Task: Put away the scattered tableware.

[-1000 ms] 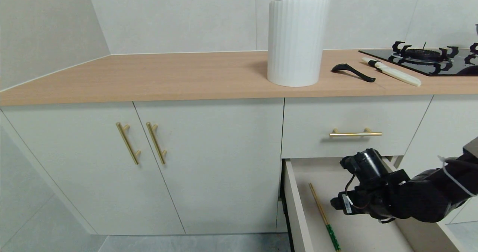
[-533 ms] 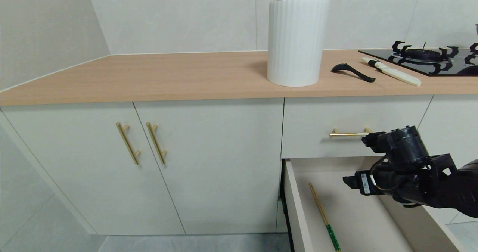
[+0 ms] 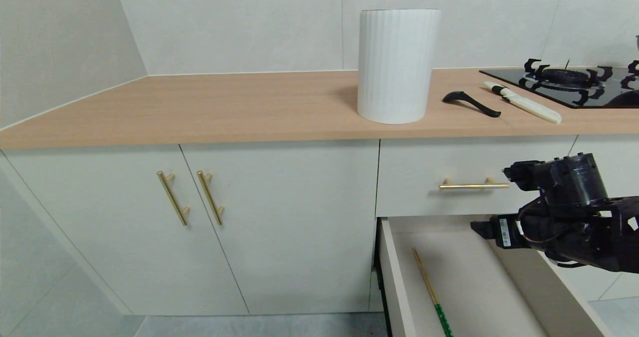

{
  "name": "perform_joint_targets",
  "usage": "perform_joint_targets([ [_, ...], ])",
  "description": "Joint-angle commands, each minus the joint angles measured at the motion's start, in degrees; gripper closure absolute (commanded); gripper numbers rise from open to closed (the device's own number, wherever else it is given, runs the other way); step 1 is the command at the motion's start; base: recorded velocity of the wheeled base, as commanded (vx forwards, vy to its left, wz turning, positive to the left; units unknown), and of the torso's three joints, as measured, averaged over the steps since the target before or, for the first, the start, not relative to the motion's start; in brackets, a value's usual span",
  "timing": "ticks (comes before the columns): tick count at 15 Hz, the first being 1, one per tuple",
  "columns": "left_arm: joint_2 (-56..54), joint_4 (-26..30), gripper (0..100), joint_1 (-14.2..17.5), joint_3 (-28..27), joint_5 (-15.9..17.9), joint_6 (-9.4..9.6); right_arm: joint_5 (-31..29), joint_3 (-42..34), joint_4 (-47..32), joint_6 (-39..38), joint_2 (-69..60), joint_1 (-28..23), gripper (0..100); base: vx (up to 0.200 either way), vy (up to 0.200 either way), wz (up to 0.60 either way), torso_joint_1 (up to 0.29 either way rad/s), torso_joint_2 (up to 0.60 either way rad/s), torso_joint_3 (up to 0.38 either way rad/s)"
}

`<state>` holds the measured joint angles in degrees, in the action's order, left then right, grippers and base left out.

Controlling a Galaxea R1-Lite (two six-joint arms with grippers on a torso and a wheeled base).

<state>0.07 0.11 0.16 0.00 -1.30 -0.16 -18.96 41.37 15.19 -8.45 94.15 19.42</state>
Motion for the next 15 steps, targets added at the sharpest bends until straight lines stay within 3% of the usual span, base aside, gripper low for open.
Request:
perform_joint_targets([
  [1,0.0,0.0,0,0.0,0.0,0.0,-0.02,0.0,0.0,0.1,0.0,-0.5,-0.1,0,0.0,0.0,0.0,0.193,-0.4,-0.295],
  [15,0.0,0.0,0,0.1,0.0,0.0,-0.02,0.0,-0.1,0.1,0.0,-0.4,-0.2,0,0.0,0.0,0.0,0.191,-0.49,-0.285],
])
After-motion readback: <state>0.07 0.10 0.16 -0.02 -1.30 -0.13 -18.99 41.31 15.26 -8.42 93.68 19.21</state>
